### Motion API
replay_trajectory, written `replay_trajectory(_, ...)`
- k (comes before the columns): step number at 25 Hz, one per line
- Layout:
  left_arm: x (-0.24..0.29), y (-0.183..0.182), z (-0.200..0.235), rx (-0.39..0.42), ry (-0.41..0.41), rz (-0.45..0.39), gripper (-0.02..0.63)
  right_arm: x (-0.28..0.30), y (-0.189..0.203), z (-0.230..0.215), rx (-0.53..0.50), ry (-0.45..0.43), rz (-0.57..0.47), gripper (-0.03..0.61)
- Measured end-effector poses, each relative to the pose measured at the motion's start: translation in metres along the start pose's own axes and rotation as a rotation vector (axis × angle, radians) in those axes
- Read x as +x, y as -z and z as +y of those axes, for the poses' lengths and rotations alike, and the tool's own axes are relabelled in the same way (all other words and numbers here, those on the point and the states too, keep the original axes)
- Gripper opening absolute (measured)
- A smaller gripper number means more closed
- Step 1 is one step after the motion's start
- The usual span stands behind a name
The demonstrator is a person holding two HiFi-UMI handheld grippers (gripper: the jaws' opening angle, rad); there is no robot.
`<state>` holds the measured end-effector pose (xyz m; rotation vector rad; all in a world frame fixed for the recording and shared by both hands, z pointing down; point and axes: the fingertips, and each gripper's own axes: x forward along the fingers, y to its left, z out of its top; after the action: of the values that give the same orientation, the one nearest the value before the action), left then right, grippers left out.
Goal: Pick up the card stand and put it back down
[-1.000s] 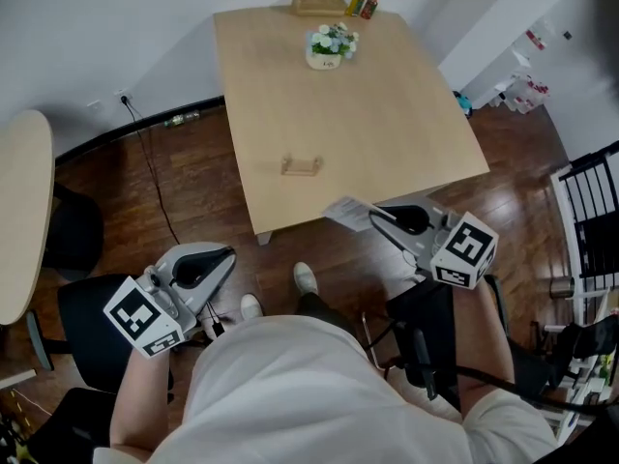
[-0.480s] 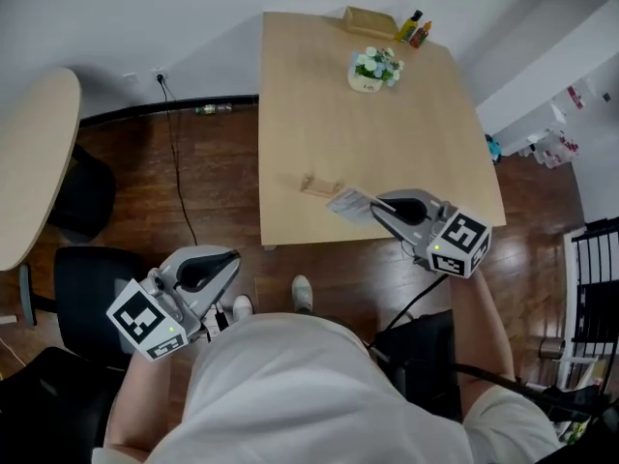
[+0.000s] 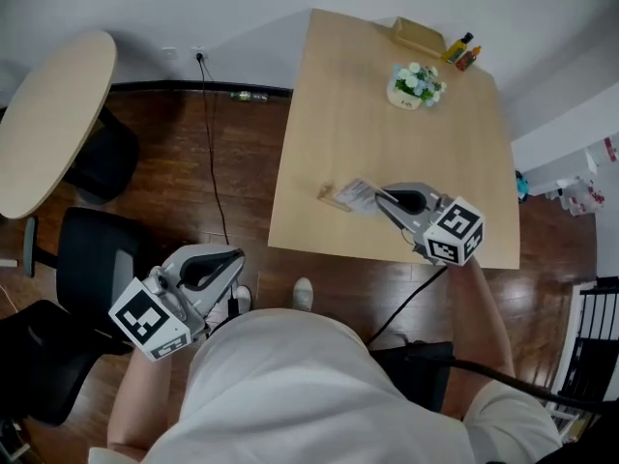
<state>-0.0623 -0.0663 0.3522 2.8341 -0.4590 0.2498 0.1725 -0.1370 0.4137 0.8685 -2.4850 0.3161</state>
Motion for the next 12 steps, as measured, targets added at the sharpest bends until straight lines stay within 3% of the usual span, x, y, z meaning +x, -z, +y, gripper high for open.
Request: replay_trajectory(12,0.018,0.001,0.0,-0.053,-0.11,-0.001,-0.003,0.041,0.033,-0.043,-0.012,-0.098,0.032,0.02)
